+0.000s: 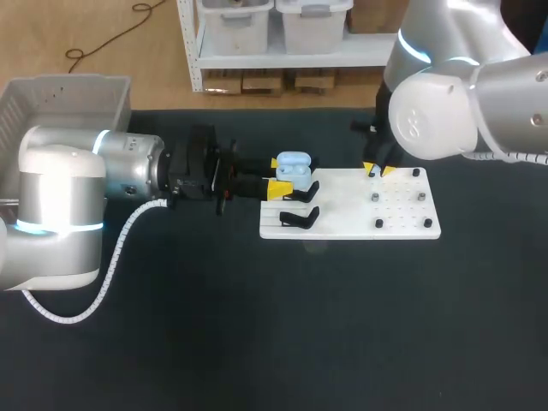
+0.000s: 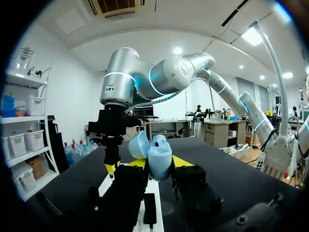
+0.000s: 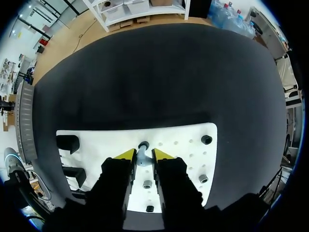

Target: Pick up each earbud case from the left stands, insert the matching earbuds, close the lid, and place the case in the box.

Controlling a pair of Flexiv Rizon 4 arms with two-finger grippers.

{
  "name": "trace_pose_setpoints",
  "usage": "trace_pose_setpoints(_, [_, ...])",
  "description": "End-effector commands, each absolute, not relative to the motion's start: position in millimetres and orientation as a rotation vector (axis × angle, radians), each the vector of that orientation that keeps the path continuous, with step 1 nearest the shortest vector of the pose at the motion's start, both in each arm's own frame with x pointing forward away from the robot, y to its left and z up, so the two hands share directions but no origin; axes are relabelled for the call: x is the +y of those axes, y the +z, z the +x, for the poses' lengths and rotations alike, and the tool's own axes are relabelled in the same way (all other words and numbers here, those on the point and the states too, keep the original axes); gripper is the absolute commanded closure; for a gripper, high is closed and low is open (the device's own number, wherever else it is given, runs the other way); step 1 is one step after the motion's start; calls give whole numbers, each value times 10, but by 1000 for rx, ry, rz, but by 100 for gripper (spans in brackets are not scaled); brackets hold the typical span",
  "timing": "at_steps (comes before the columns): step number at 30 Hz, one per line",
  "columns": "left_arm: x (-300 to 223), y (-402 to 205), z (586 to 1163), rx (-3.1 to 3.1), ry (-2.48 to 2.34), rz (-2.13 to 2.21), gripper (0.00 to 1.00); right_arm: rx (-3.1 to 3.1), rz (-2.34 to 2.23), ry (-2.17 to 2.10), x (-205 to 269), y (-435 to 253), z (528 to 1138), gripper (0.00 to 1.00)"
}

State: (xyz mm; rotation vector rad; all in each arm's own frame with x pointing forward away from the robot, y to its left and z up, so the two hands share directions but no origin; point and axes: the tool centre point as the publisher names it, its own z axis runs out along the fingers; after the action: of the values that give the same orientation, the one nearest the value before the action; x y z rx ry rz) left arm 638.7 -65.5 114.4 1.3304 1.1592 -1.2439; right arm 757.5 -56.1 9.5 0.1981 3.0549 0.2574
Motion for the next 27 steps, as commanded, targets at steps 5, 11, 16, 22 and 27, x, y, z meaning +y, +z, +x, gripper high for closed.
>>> trace_pose_setpoints(5, [-652,1141,6392,1158,-1245,1331,100,3056,199,250,-558,109,7580,100])
trace_pose_setpoints(11, [-652,1141,6392,1158,-1245,1331,100,3053,205,242,-574,223,7508,100])
trace_pose_setpoints(16, [-652,1141,6392,1158,-1245,1331,100,3047,208,238,-590,423,7390,100])
trace_pose_setpoints(22, [-652,1141,6392,1158,-1245,1331,100,3030,209,232,-602,756,7223,100])
trace_pose_setpoints(27, [-652,1141,6392,1158,-1245,1331,100,3007,175,205,-540,1116,7035,100])
